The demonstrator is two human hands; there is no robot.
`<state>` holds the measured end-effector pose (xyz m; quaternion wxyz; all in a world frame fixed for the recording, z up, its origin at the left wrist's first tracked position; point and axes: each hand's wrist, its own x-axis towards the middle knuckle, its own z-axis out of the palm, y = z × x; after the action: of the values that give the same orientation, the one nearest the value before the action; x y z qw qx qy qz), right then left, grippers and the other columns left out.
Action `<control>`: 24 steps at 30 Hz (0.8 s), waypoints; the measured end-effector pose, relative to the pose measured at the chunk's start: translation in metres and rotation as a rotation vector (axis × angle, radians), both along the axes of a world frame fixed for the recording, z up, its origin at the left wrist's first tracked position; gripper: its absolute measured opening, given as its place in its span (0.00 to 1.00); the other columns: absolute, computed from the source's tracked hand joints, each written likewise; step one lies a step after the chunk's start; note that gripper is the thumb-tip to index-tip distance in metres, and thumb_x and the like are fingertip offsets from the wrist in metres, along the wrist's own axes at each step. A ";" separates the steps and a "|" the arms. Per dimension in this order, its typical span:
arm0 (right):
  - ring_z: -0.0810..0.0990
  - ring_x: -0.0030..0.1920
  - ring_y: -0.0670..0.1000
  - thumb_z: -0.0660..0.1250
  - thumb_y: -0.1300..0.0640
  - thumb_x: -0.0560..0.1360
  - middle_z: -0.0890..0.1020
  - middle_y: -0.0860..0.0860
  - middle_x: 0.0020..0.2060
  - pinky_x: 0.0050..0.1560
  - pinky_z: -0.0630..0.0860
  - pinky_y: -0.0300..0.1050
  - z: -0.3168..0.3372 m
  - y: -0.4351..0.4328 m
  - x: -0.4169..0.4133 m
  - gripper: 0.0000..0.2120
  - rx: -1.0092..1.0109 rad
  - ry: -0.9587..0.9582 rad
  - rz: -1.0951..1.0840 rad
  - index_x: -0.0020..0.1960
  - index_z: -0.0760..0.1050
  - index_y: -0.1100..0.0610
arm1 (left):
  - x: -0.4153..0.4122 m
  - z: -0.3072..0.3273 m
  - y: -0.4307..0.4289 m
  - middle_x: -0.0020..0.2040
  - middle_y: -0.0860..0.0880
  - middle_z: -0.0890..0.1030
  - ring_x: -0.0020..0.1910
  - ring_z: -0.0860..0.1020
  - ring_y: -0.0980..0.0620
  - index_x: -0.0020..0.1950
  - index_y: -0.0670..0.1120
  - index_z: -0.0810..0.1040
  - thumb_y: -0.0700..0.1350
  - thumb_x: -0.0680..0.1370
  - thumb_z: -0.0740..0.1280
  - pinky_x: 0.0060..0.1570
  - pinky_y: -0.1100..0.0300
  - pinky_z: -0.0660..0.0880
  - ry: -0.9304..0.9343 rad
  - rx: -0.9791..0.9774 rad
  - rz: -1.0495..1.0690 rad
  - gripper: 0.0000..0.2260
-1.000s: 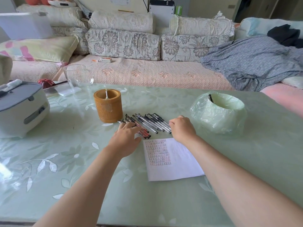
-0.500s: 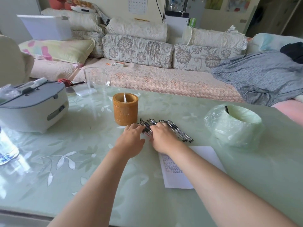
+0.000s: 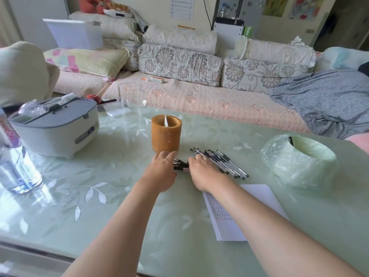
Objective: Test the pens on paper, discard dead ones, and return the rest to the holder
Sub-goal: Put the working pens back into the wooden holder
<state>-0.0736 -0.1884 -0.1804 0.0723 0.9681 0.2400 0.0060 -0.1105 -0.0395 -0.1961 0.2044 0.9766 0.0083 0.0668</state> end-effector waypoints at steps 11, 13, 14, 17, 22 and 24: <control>0.74 0.49 0.56 0.56 0.58 0.80 0.76 0.55 0.52 0.44 0.66 0.47 0.015 0.008 -0.004 0.07 0.519 0.189 0.100 0.58 0.66 0.55 | -0.016 0.044 0.019 0.51 0.53 0.78 0.46 0.77 0.53 0.60 0.53 0.76 0.41 0.73 0.69 0.41 0.70 0.68 -0.217 -0.417 -0.036 0.17; 0.76 0.45 0.50 0.55 0.57 0.80 0.79 0.50 0.47 0.42 0.69 0.46 0.017 0.013 -0.008 0.05 0.730 0.357 0.088 0.55 0.67 0.51 | -0.022 0.058 0.014 0.47 0.55 0.79 0.42 0.77 0.58 0.56 0.53 0.77 0.43 0.74 0.69 0.37 0.71 0.69 -0.264 -0.547 -0.020 0.12; 0.76 0.43 0.47 0.55 0.58 0.80 0.79 0.48 0.44 0.43 0.70 0.45 0.018 0.016 -0.010 0.05 0.805 0.407 0.096 0.52 0.67 0.50 | -0.024 0.063 0.012 0.45 0.55 0.80 0.39 0.77 0.60 0.54 0.52 0.77 0.44 0.75 0.68 0.35 0.71 0.69 -0.286 -0.608 -0.021 0.09; 0.75 0.38 0.45 0.56 0.60 0.79 0.79 0.46 0.39 0.41 0.71 0.42 0.018 0.027 -0.017 0.03 0.955 0.513 0.122 0.49 0.67 0.52 | -0.026 0.071 0.007 0.43 0.52 0.80 0.33 0.76 0.58 0.53 0.52 0.76 0.45 0.78 0.66 0.32 0.71 0.69 -0.366 -0.620 -0.018 0.05; 0.77 0.33 0.48 0.60 0.60 0.75 0.78 0.48 0.34 0.32 0.74 0.44 0.020 0.037 -0.027 0.02 1.001 0.543 0.120 0.44 0.71 0.55 | -0.023 0.068 0.006 0.52 0.55 0.77 0.43 0.75 0.54 0.62 0.52 0.72 0.43 0.80 0.62 0.39 0.64 0.68 -0.369 -0.465 -0.052 0.12; 0.74 0.30 0.48 0.62 0.61 0.74 0.76 0.52 0.32 0.28 0.70 0.40 0.024 0.036 -0.029 0.04 1.035 0.531 0.122 0.40 0.69 0.55 | -0.023 0.064 0.006 0.54 0.55 0.76 0.48 0.74 0.52 0.63 0.51 0.70 0.42 0.80 0.61 0.42 0.59 0.70 -0.398 -0.379 -0.071 0.12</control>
<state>-0.1030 -0.1528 -0.1566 -0.4732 0.8301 0.2711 -0.1159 -0.1334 -0.0339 -0.1324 0.3834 0.8882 -0.0539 0.2474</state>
